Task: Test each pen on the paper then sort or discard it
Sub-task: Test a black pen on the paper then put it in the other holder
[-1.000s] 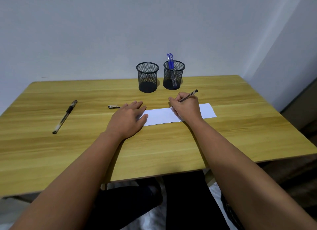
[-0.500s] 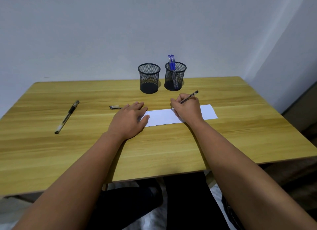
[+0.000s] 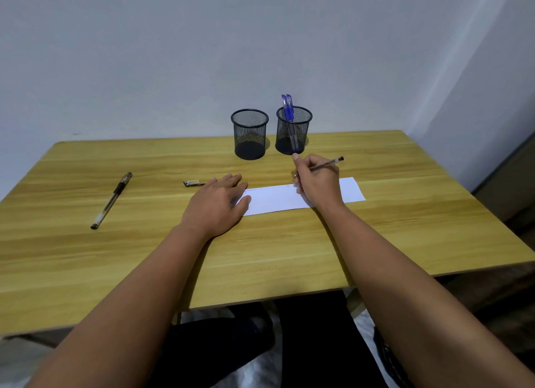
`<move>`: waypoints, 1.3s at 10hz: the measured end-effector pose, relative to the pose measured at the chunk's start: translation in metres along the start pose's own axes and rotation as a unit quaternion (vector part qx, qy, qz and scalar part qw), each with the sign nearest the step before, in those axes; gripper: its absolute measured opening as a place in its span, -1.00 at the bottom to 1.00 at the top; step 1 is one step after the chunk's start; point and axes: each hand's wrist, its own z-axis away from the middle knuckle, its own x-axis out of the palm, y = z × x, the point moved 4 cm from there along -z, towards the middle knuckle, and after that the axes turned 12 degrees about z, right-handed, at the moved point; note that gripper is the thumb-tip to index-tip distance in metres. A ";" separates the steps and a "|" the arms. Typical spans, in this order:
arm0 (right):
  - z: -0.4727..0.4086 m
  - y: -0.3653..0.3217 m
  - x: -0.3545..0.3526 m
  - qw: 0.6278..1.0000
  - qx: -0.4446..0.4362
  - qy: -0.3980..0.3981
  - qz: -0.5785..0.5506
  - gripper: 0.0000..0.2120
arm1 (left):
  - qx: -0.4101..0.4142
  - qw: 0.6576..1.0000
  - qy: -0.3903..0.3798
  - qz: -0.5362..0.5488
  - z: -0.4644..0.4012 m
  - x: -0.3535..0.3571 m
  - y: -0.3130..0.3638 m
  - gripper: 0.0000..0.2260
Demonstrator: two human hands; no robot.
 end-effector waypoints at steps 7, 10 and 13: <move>-0.002 0.005 0.005 0.994 -0.005 -0.014 0.105 -0.65 | 0.003 1.000 0.013 0.010 -0.001 0.000 -0.001 -0.59; -0.005 0.008 0.006 0.993 -0.020 0.006 0.118 -0.60 | 0.004 1.000 0.015 0.012 -0.001 0.000 0.000 -0.58; -0.007 0.010 0.006 0.995 -0.010 0.003 0.104 -0.64 | 0.002 1.000 0.015 0.014 0.000 -0.001 0.002 -0.58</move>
